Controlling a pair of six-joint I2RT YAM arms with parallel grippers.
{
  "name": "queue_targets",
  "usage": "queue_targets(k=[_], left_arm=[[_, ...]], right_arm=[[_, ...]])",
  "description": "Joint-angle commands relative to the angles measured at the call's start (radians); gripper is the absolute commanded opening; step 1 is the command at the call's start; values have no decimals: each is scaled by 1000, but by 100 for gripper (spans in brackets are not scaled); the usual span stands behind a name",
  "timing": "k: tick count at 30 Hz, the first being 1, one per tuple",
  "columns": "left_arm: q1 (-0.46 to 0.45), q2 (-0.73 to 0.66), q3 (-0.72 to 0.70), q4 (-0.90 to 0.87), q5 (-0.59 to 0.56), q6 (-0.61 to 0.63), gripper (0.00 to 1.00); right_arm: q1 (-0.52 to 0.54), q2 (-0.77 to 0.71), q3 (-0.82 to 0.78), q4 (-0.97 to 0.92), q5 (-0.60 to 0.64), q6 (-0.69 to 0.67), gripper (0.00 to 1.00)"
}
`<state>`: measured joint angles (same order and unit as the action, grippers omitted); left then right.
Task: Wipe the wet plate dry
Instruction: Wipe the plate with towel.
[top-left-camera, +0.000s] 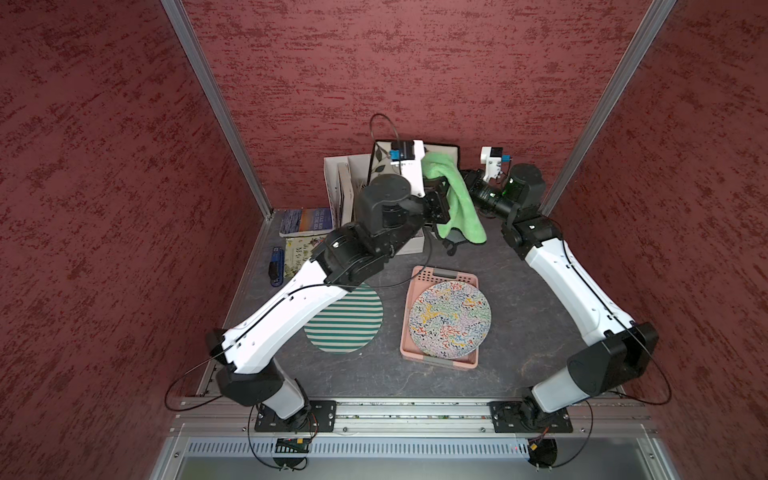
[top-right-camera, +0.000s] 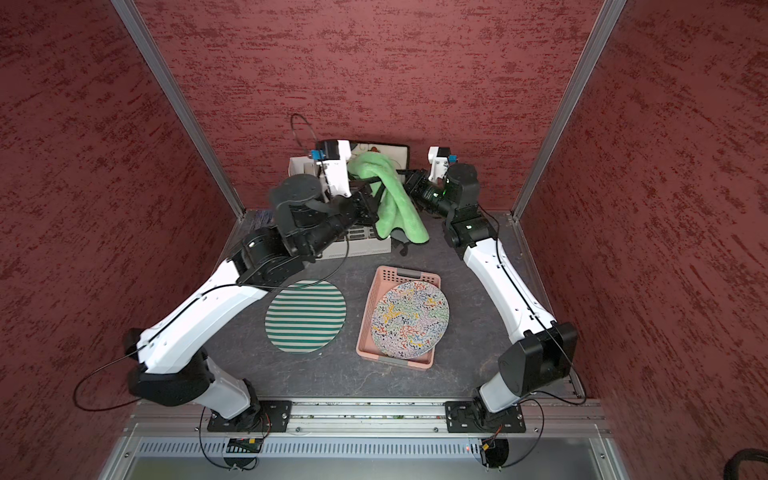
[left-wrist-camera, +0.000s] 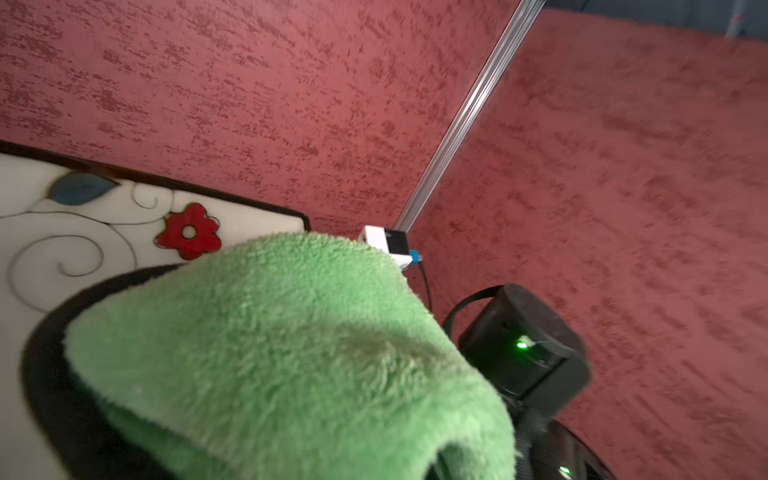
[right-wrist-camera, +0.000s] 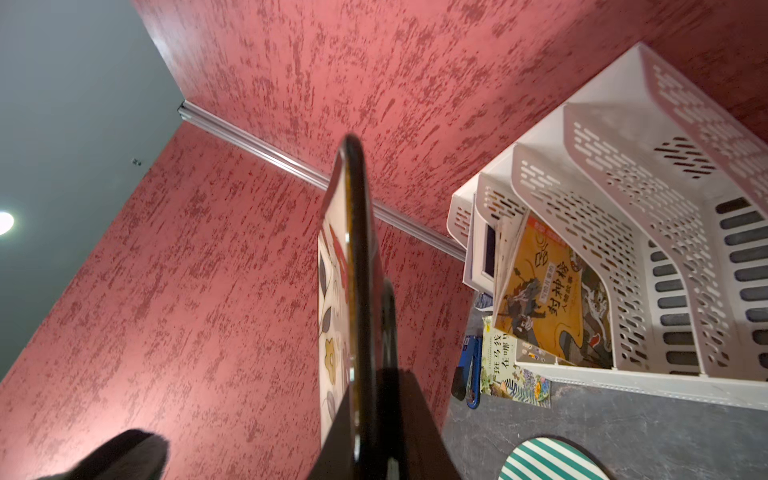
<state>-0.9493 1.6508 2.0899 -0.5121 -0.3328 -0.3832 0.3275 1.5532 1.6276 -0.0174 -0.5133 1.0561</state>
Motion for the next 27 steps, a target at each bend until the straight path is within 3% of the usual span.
queue_targets(k=[1, 6, 11, 17, 20, 23, 25, 27], left_arm=[[11, 120, 95, -305, -100, 103, 0], [45, 109, 72, -429, -260, -44, 0], [165, 40, -8, -520, -248, -127, 0], [318, 31, 36, -552, -110, -90, 0], [337, 55, 54, -460, 123, 8, 0], [315, 91, 44, -363, 445, 65, 0], [284, 125, 60, -368, 501, 73, 0], [261, 144, 66, -409, 472, 78, 0]], right_arm=[[3, -72, 86, 152, 39, -5, 0], [3, -87, 120, 120, 51, -24, 0], [9, -123, 83, 112, -41, -62, 0], [122, -225, -127, 59, -128, -169, 0], [145, -252, -232, 125, -111, -100, 0], [139, -224, -160, 106, -79, -119, 0], [105, -185, -69, 94, -75, -102, 0], [43, -166, -11, 95, -69, -45, 0]])
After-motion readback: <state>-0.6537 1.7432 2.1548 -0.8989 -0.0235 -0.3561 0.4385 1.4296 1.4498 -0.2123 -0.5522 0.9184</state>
